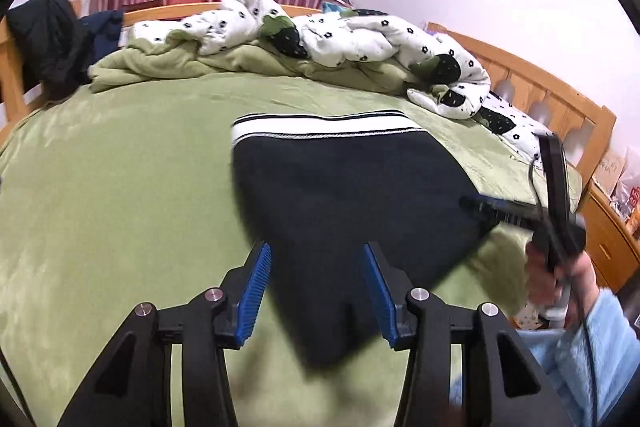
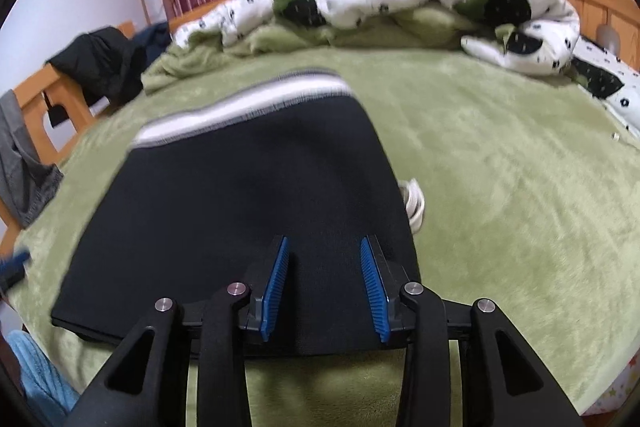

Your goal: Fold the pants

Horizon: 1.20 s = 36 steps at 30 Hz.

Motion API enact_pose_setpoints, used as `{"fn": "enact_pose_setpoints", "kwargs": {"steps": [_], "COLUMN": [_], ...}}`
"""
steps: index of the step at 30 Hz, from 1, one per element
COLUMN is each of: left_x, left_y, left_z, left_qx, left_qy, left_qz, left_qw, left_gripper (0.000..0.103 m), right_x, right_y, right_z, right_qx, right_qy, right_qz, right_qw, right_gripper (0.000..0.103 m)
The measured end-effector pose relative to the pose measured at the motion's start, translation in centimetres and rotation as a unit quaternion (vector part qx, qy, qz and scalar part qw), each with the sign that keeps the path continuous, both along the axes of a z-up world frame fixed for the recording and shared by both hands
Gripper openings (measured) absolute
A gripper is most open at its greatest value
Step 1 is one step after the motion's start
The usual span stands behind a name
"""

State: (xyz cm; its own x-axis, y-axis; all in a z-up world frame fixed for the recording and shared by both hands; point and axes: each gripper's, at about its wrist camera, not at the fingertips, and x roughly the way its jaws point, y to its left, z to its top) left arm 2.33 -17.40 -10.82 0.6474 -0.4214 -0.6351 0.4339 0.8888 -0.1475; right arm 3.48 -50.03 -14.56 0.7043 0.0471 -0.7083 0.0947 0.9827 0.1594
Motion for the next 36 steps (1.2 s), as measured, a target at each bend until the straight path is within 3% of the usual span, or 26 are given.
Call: {"fn": "enact_pose_setpoints", "kwargs": {"steps": [3,5,7,9,11,15,18,22,25,27,30,36], "left_x": [2.0,1.6,0.7,1.3,2.7,6.6,11.0,15.9,19.6,19.8,18.2,16.1], "left_y": [-2.0,-2.2,-2.1,-1.6,-0.3,0.6,-0.3,-2.9,-3.9,-4.3,-4.5,0.5], "left_z": [-4.0,-6.4,-6.4,-6.0,-5.0,-3.5,-2.3,-1.8,-5.4,-6.8,-6.6,-6.9], "left_qx": [0.03,0.041,0.045,0.037,0.003,-0.009,-0.031,0.0,0.037,0.048,0.061,-0.03], "left_qy": [0.065,0.067,0.044,0.068,0.094,0.063,0.059,0.034,0.076,0.069,0.041,0.123], "left_qz": [-0.001,0.007,-0.004,-0.01,-0.003,0.034,0.03,0.02,0.045,0.041,0.033,0.039], "left_qw": [0.9975,0.9969,0.998,0.9969,0.9956,0.9974,0.9974,0.9992,0.9954,0.9956,0.9967,0.9911], "left_gripper": [0.046,0.048,0.049,0.051,0.052,0.057,0.057,0.057,0.057,0.061,0.065,0.074], "right_x": [0.0,-0.3,-0.6,-0.8,-0.8,2.4,7.0,12.7,16.4,18.0,18.3,14.5], "right_y": [0.7,0.7,0.5,0.2,-0.2,-0.1,0.0,0.9,1.2,0.1,-1.1,-3.5], "right_z": [-1.2,-1.2,-1.1,-0.8,-0.1,2.1,3.4,4.0,1.5,-0.4,-0.2,1.6], "right_qx": [-0.042,-0.043,-0.029,-0.018,-0.002,-0.047,-0.049,-0.078,-0.12,-0.096,-0.059,-0.023], "right_qy": [0.012,0.017,0.02,0.018,0.009,-0.012,-0.019,-0.023,0.013,0.036,0.046,0.041], "right_qz": [0.011,0.008,0.007,0.009,0.014,-0.006,-0.002,0.025,0.025,0.018,0.012,0.017], "right_qw": [0.999,0.999,0.999,1.0,1.0,0.999,0.999,0.996,0.992,0.995,0.997,0.999], "right_gripper": [0.037,0.037,0.037,0.038,0.039,0.045,0.044,0.044,0.044,0.044,0.051,0.061]}}
